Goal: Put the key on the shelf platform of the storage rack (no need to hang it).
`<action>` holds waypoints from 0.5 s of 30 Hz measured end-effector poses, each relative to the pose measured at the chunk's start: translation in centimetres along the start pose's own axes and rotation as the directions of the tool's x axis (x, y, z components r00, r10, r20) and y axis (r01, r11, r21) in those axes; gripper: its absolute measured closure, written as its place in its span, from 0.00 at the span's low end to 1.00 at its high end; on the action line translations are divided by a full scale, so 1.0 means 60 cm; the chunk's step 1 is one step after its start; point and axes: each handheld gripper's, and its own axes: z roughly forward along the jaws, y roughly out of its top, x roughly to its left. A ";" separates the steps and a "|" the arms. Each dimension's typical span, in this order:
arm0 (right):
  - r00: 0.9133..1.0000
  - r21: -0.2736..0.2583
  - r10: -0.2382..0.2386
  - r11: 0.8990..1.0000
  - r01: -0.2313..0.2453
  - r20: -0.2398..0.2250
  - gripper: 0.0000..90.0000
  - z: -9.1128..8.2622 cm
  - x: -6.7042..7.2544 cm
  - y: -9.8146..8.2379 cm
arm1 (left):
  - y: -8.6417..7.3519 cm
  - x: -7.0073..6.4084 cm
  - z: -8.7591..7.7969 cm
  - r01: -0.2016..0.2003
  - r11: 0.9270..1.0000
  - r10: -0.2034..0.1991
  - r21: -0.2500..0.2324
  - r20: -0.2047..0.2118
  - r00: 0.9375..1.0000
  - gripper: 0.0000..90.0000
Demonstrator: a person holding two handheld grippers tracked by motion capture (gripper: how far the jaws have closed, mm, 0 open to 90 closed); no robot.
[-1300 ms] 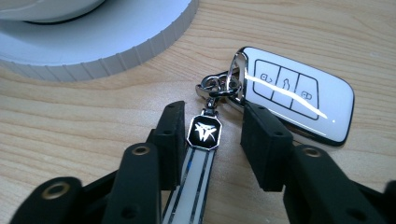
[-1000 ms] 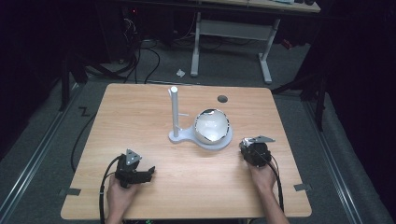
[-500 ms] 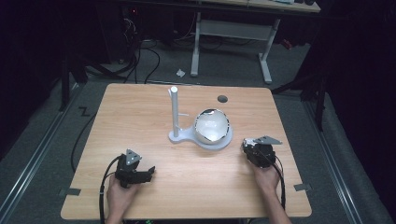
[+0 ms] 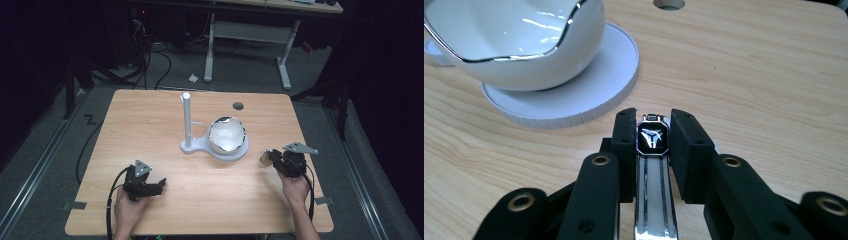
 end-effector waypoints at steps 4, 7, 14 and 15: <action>1.000 -0.017 0.003 1.000 -0.003 -0.010 0.83 -0.009 0.001 0.005 | 0.000 0.000 0.000 -0.001 1.000 0.001 0.000 -0.001 1.000 0.18; 1.000 -0.032 -0.002 0.999 0.001 -0.025 0.83 -0.020 0.005 0.011 | 0.000 0.000 0.000 -0.001 1.000 0.001 0.000 -0.001 1.000 0.18; 0.998 -0.057 -0.015 0.998 0.012 -0.058 0.83 -0.033 0.014 0.020 | 0.000 0.000 0.000 -0.001 1.000 0.001 0.000 0.000 1.000 0.18; 0.998 -0.057 -0.015 0.998 0.012 -0.058 0.83 -0.033 0.014 0.020 | 0.000 0.000 0.000 -0.001 1.000 0.001 0.000 0.000 1.000 0.18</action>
